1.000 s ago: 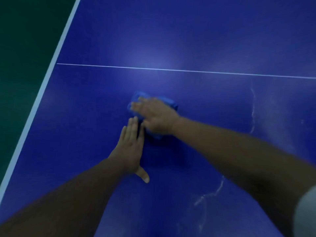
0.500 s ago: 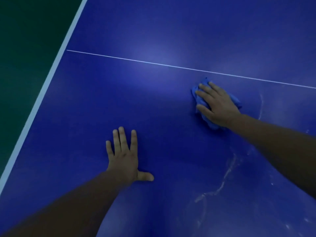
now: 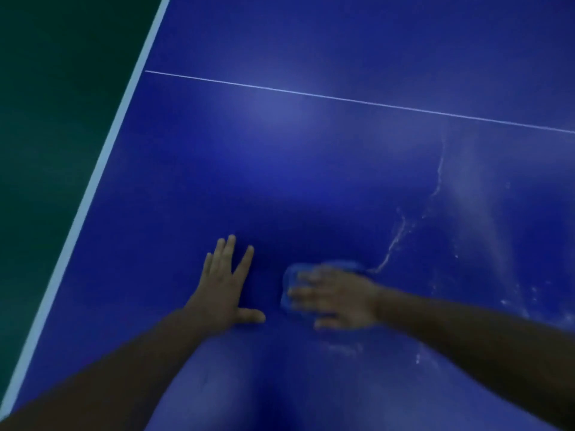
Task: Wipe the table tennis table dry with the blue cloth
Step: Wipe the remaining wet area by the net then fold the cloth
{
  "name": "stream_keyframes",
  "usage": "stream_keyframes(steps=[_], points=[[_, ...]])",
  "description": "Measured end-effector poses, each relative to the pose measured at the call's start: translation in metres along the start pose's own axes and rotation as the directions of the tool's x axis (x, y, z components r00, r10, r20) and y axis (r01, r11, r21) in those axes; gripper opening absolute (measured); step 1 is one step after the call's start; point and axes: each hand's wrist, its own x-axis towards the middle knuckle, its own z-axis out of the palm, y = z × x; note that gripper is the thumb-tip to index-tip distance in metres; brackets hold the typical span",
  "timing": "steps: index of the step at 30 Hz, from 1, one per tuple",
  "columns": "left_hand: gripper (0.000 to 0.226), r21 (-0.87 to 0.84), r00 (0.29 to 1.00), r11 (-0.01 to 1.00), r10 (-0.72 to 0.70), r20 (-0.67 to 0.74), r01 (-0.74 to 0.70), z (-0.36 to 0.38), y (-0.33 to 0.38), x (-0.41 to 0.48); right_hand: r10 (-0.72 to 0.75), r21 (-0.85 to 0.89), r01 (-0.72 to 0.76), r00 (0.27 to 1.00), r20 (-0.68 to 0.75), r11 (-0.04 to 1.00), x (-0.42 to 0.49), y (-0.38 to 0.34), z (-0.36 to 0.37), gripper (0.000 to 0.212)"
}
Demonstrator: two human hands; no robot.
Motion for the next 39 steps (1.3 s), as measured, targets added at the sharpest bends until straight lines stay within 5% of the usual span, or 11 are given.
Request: stream_keyframes(steps=[3,6,11,16,18,21,24,33,39], points=[[0.125,-0.028,0.999,1.000,0.006,-0.037,-0.007,0.046,0.004,-0.042,0.489,0.166,-0.475,0.870,-0.055,0.864,0.013,0.055,-0.015,0.071],[0.115,-0.020,0.995,0.999,-0.040,-0.096,0.038,0.074,0.005,-0.067,0.624,0.169,-0.608,0.779,-0.062,0.775,0.027,0.044,-0.009,0.068],[0.107,-0.038,0.989,0.999,-0.033,-0.142,0.028,0.097,-0.015,-0.100,0.422,0.154,-0.403,0.899,-0.117,0.902,0.019,-0.088,0.024,0.064],[0.093,0.005,0.993,1.000,0.019,-0.117,-0.019,0.099,-0.033,-0.128,-0.016,0.113,0.014,1.000,0.016,0.993,-0.031,-0.168,0.032,0.056],[0.090,0.023,0.991,0.999,0.046,-0.128,-0.043,0.102,-0.040,-0.135,0.125,0.139,-0.125,0.992,0.004,0.982,-0.026,-0.143,0.026,0.059],[0.090,0.044,0.988,0.996,0.087,-0.127,-0.082,0.111,-0.051,-0.148,0.516,0.208,-0.511,0.856,0.033,0.834,0.003,-0.105,0.009,0.066],[0.092,0.043,0.984,0.996,0.087,-0.154,-0.081,0.116,-0.060,-0.164,0.696,0.214,-0.694,0.714,0.081,0.687,0.048,-0.119,0.010,0.071],[0.084,0.111,0.991,0.988,0.113,-0.078,-0.104,0.121,-0.103,-0.197,0.784,0.255,-0.779,0.612,0.108,0.573,0.108,-0.346,0.054,0.053],[0.082,0.174,0.989,0.974,0.149,-0.023,-0.142,0.108,-0.095,-0.205,0.990,0.287,-0.956,0.089,0.113,0.053,0.023,-0.316,0.052,0.056]])
